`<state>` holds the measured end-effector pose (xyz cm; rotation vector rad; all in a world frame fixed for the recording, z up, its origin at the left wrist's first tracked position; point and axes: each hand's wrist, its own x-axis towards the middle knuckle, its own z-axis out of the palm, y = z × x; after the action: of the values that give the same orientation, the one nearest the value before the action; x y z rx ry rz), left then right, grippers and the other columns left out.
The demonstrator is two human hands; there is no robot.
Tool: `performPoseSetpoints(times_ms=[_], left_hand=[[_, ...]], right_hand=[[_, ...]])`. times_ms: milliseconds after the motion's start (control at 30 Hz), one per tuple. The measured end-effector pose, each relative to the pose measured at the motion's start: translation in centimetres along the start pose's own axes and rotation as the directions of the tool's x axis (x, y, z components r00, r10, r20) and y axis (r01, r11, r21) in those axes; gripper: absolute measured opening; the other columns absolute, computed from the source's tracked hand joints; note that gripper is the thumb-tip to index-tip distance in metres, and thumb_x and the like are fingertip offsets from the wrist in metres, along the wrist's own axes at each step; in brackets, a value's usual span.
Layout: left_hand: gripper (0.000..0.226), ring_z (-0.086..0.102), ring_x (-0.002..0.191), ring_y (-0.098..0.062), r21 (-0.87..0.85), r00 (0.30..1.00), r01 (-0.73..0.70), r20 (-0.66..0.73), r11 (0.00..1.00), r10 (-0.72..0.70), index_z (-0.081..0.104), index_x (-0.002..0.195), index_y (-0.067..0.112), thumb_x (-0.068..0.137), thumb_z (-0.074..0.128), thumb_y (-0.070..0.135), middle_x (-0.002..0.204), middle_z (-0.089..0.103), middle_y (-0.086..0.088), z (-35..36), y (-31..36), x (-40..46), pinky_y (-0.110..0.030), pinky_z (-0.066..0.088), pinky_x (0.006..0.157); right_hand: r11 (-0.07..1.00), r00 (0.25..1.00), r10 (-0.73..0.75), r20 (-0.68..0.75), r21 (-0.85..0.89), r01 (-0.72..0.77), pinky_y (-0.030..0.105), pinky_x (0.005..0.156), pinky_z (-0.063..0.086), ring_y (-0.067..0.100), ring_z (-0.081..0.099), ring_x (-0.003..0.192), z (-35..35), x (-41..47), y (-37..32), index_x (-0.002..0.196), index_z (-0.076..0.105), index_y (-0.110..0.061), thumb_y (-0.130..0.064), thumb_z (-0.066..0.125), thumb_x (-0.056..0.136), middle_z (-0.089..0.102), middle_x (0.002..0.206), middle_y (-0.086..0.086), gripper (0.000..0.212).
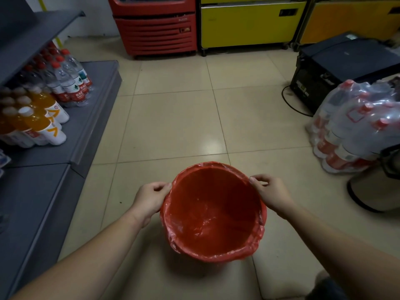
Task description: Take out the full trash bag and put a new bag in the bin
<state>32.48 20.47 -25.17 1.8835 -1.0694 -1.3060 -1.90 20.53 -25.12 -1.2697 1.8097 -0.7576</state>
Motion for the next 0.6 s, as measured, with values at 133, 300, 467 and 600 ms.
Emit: performPoseSetpoints(times_ms=[133, 300, 467, 600], left_hand=[[0.014, 0.076, 0.077, -0.021, -0.029, 1.0, 0.027, -0.01, 0.999, -0.027, 0.078, 0.095, 0.019, 0.089, 0.072, 0.03, 0.083, 0.08, -0.001, 0.2, -0.6, 0.3, -0.032, 0.059, 0.065], [0.016, 0.075, 0.06, -0.013, -0.195, 0.992, 0.111, -0.029, 0.974, -0.119, 0.076, 0.097, 0.012, 0.086, 0.075, 0.024, 0.075, 0.079, -0.004, 0.3, -0.4, 0.5, -0.02, 0.054, 0.043], [0.015, 0.072, 0.052, -0.012, -0.284, 0.982, 0.17, -0.026, 0.943, -0.185, 0.074, 0.098, 0.01, 0.088, 0.072, 0.021, 0.066, 0.077, -0.003, 0.6, -0.4, 0.4, -0.02, 0.049, 0.034], [0.011, 0.072, 0.052, -0.011, -0.303, 0.982, 0.179, -0.002, 0.936, -0.189, 0.073, 0.093, 0.015, 0.09, 0.07, 0.025, 0.069, 0.078, -0.003, 0.7, 0.0, 0.2, -0.019, 0.048, 0.033]], right_hand=[[0.998, 0.999, 0.035, -0.012, 0.045, -0.035, 0.04, 0.077, 0.062, 0.012, 0.074, 0.076, 0.5, 0.3, 0.1, 0.084, 0.078, -0.02, -0.034, 0.07, 0.089, 0.077, 0.081, -0.003, 0.017], [0.984, 0.995, 0.096, -0.024, 0.151, -0.091, 0.039, 0.071, 0.062, 0.016, 0.075, 0.069, 0.7, 0.7, 0.5, 0.075, 0.078, -0.015, -0.032, 0.072, 0.088, 0.078, 0.071, 0.001, 0.022], [0.968, 0.989, 0.144, -0.017, 0.209, -0.138, 0.036, 0.06, 0.049, 0.019, 0.061, 0.061, 0.8, 1.7, 0.6, 0.07, 0.075, -0.007, -0.028, 0.069, 0.09, 0.073, 0.071, 0.015, 0.03], [0.967, 0.99, 0.138, -0.004, 0.219, -0.133, 0.032, 0.06, 0.048, 0.015, 0.061, 0.061, 0.8, 1.9, 0.6, 0.072, 0.074, -0.006, -0.03, 0.068, 0.09, 0.072, 0.07, 0.011, 0.03]])
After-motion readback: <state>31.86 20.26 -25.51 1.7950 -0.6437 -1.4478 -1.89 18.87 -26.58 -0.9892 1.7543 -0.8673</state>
